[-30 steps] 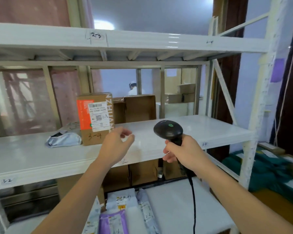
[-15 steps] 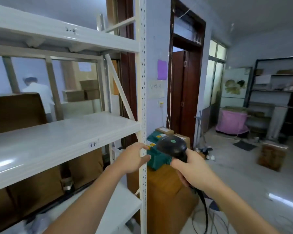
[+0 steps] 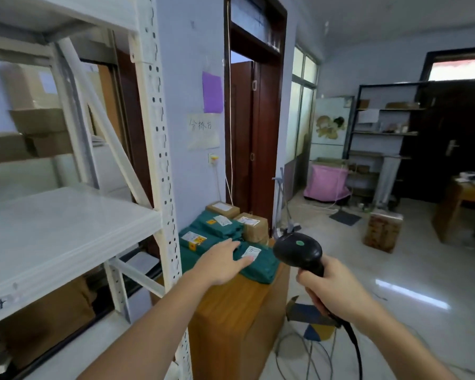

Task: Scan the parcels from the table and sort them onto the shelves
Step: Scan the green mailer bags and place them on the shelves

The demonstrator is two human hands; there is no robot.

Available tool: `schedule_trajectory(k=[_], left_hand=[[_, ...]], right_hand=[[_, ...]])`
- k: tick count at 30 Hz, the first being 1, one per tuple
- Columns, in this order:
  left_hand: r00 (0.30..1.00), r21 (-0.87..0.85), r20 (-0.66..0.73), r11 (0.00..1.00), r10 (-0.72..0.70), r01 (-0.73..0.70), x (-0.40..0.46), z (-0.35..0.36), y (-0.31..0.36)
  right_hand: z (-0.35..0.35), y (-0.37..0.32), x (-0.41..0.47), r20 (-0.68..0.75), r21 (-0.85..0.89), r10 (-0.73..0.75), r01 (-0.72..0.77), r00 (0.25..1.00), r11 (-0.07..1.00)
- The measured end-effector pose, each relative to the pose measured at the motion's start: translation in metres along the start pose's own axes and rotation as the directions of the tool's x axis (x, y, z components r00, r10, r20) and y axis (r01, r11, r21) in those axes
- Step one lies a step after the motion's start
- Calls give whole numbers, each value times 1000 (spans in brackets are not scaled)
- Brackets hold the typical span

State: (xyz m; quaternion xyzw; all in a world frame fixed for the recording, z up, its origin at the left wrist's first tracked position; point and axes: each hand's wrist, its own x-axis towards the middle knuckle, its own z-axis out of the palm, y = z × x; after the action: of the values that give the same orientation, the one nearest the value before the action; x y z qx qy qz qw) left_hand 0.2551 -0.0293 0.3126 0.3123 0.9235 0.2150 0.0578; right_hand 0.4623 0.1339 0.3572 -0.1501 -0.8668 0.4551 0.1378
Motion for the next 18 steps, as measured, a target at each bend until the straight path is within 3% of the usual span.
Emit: schedule_trajectory(k=[11, 18], left_hand=[[996, 61, 72, 997, -47, 42, 161, 37, -40], [972, 19, 87, 975, -220, 219, 258, 79, -82]], right_hand=[[17, 58, 164, 46, 47, 60, -62, 997, 997], [15, 106, 285, 192, 20, 0, -4, 981, 1000]])
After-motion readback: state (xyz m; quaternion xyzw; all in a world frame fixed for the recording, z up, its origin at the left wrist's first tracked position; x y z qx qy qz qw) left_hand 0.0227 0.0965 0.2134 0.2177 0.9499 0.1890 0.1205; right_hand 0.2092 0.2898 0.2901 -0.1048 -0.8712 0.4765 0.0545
